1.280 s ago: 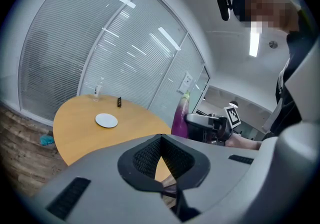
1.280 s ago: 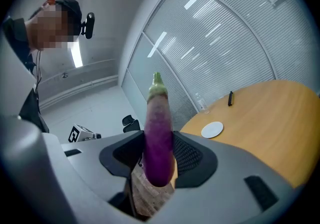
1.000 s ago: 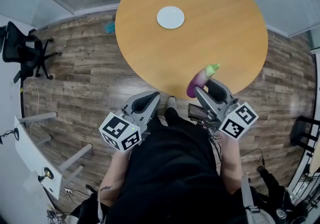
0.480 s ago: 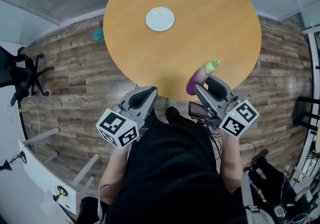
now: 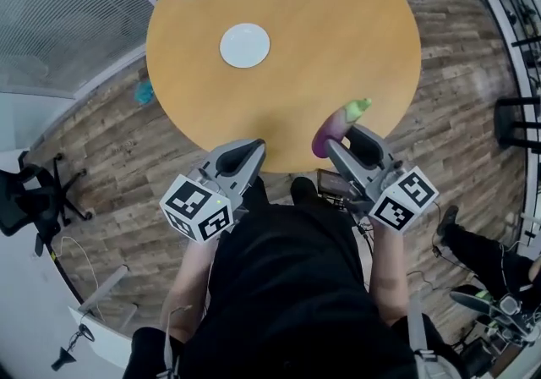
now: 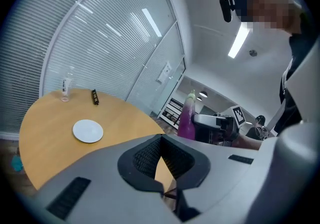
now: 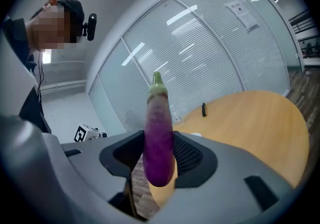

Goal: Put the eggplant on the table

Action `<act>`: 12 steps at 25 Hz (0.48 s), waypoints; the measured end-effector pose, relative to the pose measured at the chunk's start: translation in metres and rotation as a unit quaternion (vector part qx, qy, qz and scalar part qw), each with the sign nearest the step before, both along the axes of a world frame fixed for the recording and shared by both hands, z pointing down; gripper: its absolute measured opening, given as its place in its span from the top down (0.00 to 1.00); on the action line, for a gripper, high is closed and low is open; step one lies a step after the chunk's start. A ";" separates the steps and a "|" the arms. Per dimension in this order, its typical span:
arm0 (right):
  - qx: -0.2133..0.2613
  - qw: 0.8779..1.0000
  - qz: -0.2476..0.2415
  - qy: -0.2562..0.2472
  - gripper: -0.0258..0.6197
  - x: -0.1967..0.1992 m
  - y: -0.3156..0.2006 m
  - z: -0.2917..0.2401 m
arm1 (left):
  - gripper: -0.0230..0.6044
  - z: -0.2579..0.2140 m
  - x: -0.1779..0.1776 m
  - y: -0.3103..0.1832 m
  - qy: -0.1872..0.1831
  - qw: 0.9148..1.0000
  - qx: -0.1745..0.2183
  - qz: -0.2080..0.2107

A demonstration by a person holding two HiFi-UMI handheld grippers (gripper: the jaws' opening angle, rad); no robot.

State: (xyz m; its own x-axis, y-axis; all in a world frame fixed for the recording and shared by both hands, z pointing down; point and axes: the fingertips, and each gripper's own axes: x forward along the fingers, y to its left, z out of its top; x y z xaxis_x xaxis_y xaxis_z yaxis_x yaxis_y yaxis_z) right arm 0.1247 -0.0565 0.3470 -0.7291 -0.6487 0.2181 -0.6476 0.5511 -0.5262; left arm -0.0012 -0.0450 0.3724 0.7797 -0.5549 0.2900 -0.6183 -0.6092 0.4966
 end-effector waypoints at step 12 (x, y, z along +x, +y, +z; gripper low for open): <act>0.001 0.994 0.103 0.020 0.66 -0.032 0.004 0.000 | 0.95 0.007 -0.023 -0.021 0.016 0.993 -0.001 0.119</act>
State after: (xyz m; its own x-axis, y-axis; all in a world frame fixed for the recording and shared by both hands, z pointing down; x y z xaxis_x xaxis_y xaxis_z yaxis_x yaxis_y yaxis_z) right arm 0.0926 -0.0527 0.3466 -0.5708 -0.7843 0.2430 -0.7679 0.4051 -0.4961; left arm -0.0243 -0.0656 0.3796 0.8972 -0.3540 0.2642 -0.4415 -0.7344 0.5155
